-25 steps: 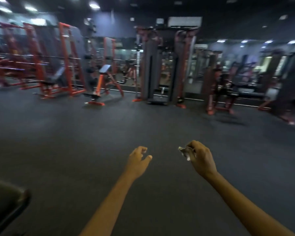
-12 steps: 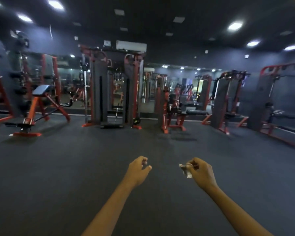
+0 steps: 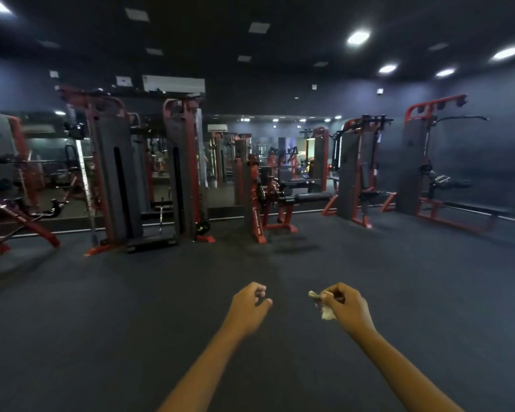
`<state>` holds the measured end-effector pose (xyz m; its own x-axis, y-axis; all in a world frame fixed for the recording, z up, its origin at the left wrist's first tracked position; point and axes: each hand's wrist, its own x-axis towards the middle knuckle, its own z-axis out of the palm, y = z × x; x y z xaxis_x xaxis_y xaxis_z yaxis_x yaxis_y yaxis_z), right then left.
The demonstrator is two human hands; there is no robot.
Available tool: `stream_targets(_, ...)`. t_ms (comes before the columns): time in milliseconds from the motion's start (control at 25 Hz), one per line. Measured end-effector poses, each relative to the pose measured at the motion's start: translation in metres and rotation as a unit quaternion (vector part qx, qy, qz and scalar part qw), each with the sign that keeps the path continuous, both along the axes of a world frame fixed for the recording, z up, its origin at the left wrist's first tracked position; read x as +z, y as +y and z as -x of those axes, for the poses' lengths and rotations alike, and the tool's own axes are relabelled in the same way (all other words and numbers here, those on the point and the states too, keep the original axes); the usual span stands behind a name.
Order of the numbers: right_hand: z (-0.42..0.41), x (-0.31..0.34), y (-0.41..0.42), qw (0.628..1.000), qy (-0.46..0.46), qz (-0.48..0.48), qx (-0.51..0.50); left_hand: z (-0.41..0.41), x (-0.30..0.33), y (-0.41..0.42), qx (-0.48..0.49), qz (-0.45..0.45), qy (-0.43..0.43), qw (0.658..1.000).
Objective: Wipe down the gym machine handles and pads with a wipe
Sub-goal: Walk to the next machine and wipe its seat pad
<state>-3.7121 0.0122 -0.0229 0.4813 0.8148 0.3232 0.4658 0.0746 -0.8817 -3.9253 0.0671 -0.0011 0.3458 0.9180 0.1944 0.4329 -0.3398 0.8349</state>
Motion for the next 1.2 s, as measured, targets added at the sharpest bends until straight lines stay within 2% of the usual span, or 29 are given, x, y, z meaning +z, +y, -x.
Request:
stream_targets(120,-0.061,-0.006,0.087,1.000,-0.001,0.024,-0.009,-0.070,-0.006,0.092,-0.006,0.016,-0.011,1.000)
stream_targets(320,-0.170,0.019,0.226,0.998,-0.030,0.033,-0.041,-0.186,-0.006,0.236,-0.036,0.017,-0.004,0.999)
stream_targets(640,-0.338,-0.016,0.437,0.992,-0.049,0.037,-0.110,-0.373,-0.041,0.482,-0.099,0.039,-0.011,0.994)
stream_targets(800,-0.428,-0.012,0.531,0.987,-0.027,0.047,-0.152,-0.469,-0.032,0.599,-0.135,0.046,0.007,0.990)
stream_targets(920,-0.513,0.000,0.603,0.980,-0.006,0.037,-0.195,-0.560,-0.018,0.687,-0.172,0.033,0.017,0.984)
stream_targets(1040,-0.594,-0.011,0.668,0.974,-0.025,0.045,-0.219,-0.646,-0.026,0.754,-0.209,0.019,0.028,0.977)
stream_targets(1200,-0.705,-0.019,0.759,0.973,-0.019,0.039,-0.228,-0.761,-0.043,0.852,-0.211,0.037,0.002,0.977)
